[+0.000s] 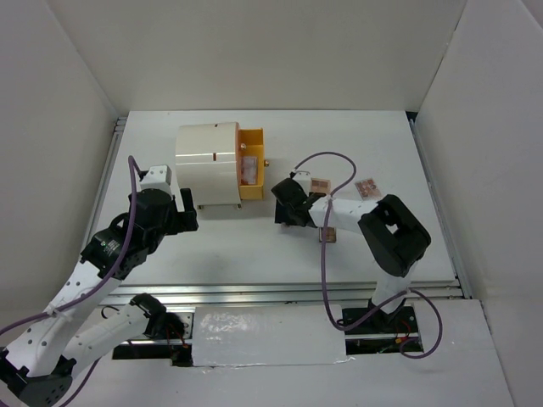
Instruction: Organize the makeup
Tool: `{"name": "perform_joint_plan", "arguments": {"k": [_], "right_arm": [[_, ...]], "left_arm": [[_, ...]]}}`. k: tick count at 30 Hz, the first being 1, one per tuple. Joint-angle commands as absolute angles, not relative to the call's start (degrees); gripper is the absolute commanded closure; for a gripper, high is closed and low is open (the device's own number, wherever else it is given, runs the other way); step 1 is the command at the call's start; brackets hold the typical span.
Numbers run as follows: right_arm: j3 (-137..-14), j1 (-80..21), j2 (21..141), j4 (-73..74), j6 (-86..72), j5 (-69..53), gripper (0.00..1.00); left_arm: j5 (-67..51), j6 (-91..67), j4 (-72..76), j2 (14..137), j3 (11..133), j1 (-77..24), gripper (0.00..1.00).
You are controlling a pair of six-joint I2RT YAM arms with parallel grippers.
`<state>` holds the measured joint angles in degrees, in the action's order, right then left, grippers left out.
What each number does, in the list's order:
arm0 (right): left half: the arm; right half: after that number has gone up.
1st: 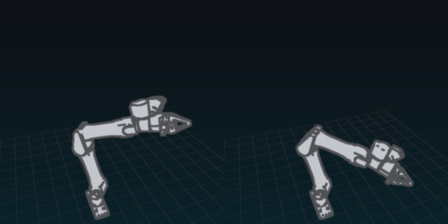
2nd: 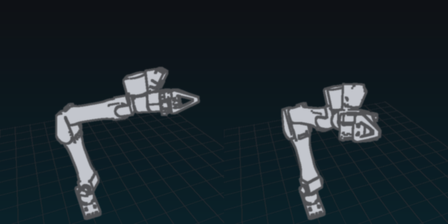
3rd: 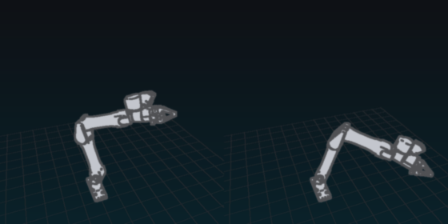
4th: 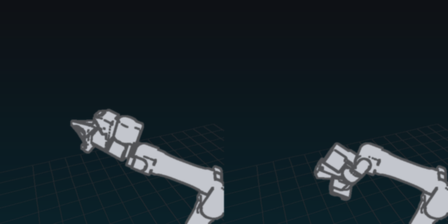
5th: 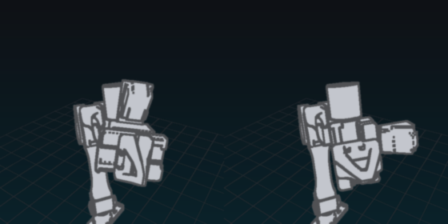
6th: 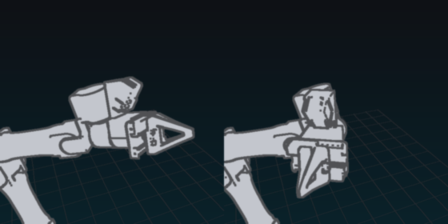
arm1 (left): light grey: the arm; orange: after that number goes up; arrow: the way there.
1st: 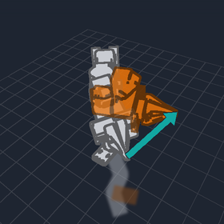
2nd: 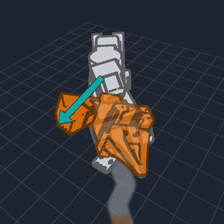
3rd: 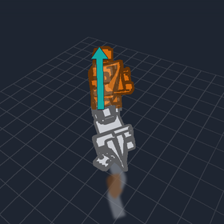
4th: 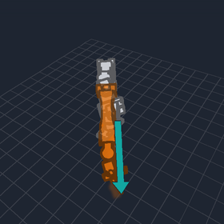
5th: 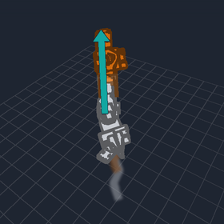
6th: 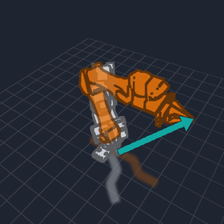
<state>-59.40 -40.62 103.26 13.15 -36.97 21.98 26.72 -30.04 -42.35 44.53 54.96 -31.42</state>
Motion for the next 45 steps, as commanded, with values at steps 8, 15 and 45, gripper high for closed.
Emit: {"name": "perform_joint_plan", "arguments": {"k": [8,15,45], "right_arm": [[-57.1,-40.8,84.6,20.2,-37.9,21.7,0.49],[-73.0,-40.8,85.6,29.1,-33.9,23.2,0.48],[-116.5,-42.4,114.3,48.7,-32.2,25.7,0.45]], "left_arm": [[26.9,-29.4,-40.7,44.4,54.8,-31.2,0.01],[27.4,-29.6,-40.9,44.0,54.8,-31.2,0.00],[26.5,-29.1,-40.3,41.8,54.7,-31.4,0.01]]}}
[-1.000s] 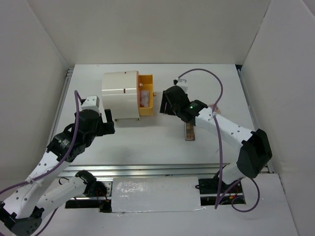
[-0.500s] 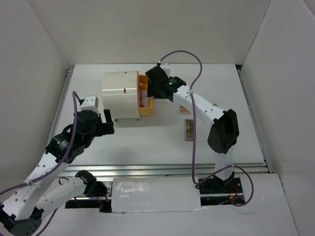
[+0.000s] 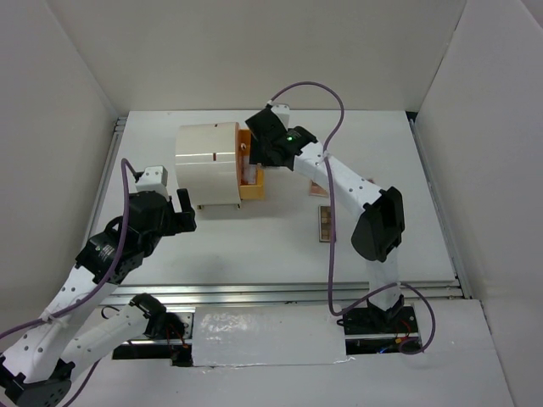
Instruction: Organize the makeup
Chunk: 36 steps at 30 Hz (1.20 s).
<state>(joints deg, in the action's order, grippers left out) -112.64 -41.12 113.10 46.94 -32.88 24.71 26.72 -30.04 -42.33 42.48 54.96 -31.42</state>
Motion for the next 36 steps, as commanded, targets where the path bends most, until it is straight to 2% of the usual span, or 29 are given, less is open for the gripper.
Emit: {"name": "perform_joint_plan", "arguments": {"k": [1,10,19,22,29,36], "right_arm": [[-116.8,-42.7,114.7,48.8,-32.2,25.7,0.45],[-120.8,-43.6,117.5,50.6,-32.3,25.8,0.42],[-121.9,-44.5,117.7,50.3,-32.3,25.7,0.33],[-121.8,-44.7,117.3,49.5,-32.1,25.4,0.29],[-121.6,-45.3,117.1,48.8,-32.2,24.7,0.13],[-118.7,-45.4,114.5,46.1,-32.4,22.5,0.14]], "left_arm": [[26.5,-29.1,-40.3,41.8,54.7,-31.5,0.00],[26.3,-29.0,-40.3,41.7,54.6,-31.4,0.01],[26.0,-28.9,-40.2,41.4,54.6,-31.5,0.01],[25.9,-28.8,-40.1,41.6,54.6,-31.4,0.01],[26.0,-28.8,-40.2,41.5,54.6,-31.5,0.01],[26.2,-28.9,-40.2,41.2,54.6,-31.4,0.01]]}}
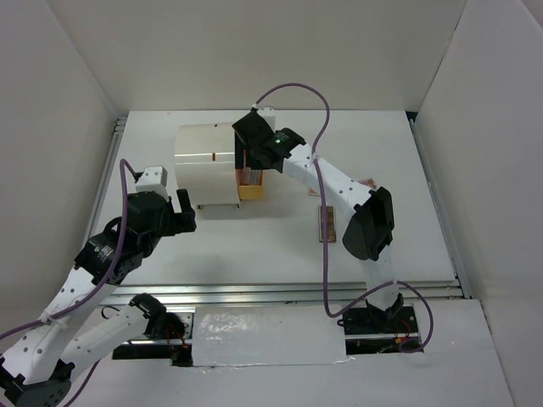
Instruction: Organize the makeup
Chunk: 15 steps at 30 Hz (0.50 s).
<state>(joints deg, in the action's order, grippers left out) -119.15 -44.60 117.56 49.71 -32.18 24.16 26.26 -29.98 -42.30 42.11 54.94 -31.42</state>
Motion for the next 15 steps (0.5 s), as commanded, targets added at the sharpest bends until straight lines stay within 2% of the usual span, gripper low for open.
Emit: {"name": "perform_joint_plan", "arguments": {"k": [1,6,10,12,15], "right_arm": [[-118.3,-45.3,114.2,45.8,-32.7,22.5,0.14],[-109.2,-45.4,105.2,40.3,-35.6,25.0,0.14],[-88.6,-44.4,91.6,30.9,-37.1,27.5,0.00],[-81.9,-42.4,83.8,26.4,-37.4,26.2,0.00],[-73.1,-39.2,78.8,20.0,-38.0,22.5,0.00]], "left_arm": [[26.2,-28.9,-40.2,41.1,54.6,-31.4,0.01],[26.5,-29.1,-40.3,41.3,54.6,-31.5,0.01],[26.7,-29.3,-40.4,41.5,54.7,-31.4,0.00],[26.8,-29.3,-40.3,41.6,54.7,-31.5,0.01],[26.6,-29.4,-40.3,42.0,54.8,-31.3,0.01]]}}
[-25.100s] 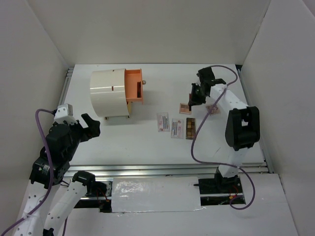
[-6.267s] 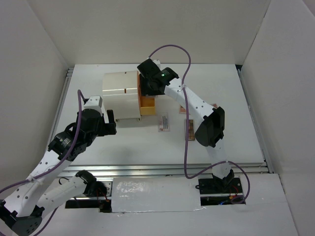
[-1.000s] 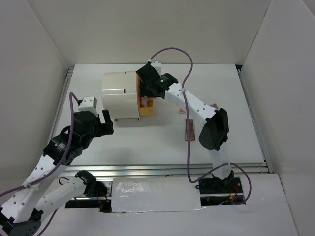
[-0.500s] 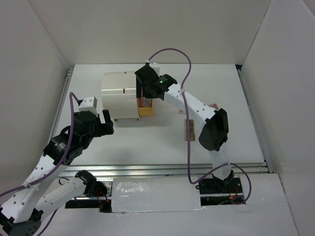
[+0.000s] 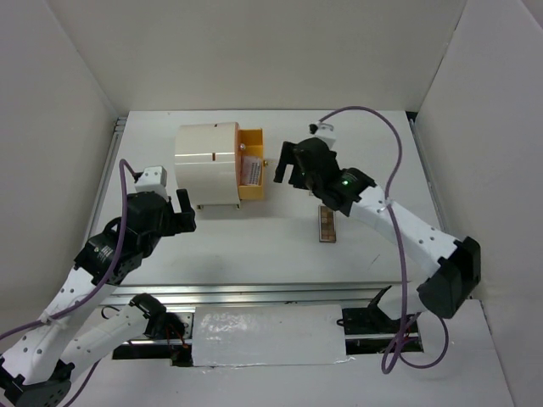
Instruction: Organize the makeup
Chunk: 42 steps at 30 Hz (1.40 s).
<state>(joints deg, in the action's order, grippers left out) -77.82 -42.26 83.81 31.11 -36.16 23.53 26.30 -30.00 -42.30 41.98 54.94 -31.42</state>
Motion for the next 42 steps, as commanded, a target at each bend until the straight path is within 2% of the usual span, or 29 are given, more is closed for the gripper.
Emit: {"name": "perform_joint_plan", "arguments": {"k": [1,2,3,4,7,11,15,18,25,30,36,42], "right_arm": [[-72.4,-38.3,79.8,19.9,-38.1,21.7,0.03],[-72.8,-37.5,80.9,20.2,-38.0,21.5,0.09],[-73.3,-36.5,82.4,20.6,-37.7,21.4,0.19],[-74.5,-36.0,84.0,20.2,-37.1,21.3,0.38],[-79.5,-33.1,91.7,21.3,-35.4,19.8,0.53],[-85.1,-30.3,100.0,21.2,-32.0,16.5,0.53],[-89.5,-29.6,104.6,19.1,-28.3,15.2,0.49],[-89.5,-29.1,106.3,16.9,-27.2,13.7,0.46],[-86.9,-27.2,108.5,12.9,-26.1,8.7,0.44],[-88.5,-26.3,111.3,12.8,-24.9,4.6,0.43],[-90.0,-25.9,114.3,12.6,-24.5,0.3,0.43],[-88.2,-26.0,113.7,10.2,-26.1,-3.8,0.42]], "left_arm": [[27.5,-29.6,-40.6,42.2,55.1,-31.2,0.01],[28.4,-30.1,-40.8,42.4,55.5,-31.1,0.01],[29.6,-31.5,-41.1,43.1,56.2,-31.1,0.01],[30.7,-32.2,-41.7,43.8,57.1,-31.1,0.00],[32.9,-34.0,-44.3,47.8,63.7,-31.0,0.01],[33.1,-33.6,-43.4,54.7,74.9,-30.9,0.01],[34.0,-26.8,-34.3,63.3,78.7,-30.4,0.01],[34.6,-20.6,-21.4,68.5,76.4,-29.1,0.01],[27.3,-11.4,6.7,81.8,75.1,-22.5,0.01],[26.0,-6.6,14.2,86.5,74.4,-21.9,0.02],[24.9,-7.0,23.9,84.6,64.4,-21.4,0.02],[25.1,-9.2,26.3,83.1,57.7,-21.3,0.02]]}}
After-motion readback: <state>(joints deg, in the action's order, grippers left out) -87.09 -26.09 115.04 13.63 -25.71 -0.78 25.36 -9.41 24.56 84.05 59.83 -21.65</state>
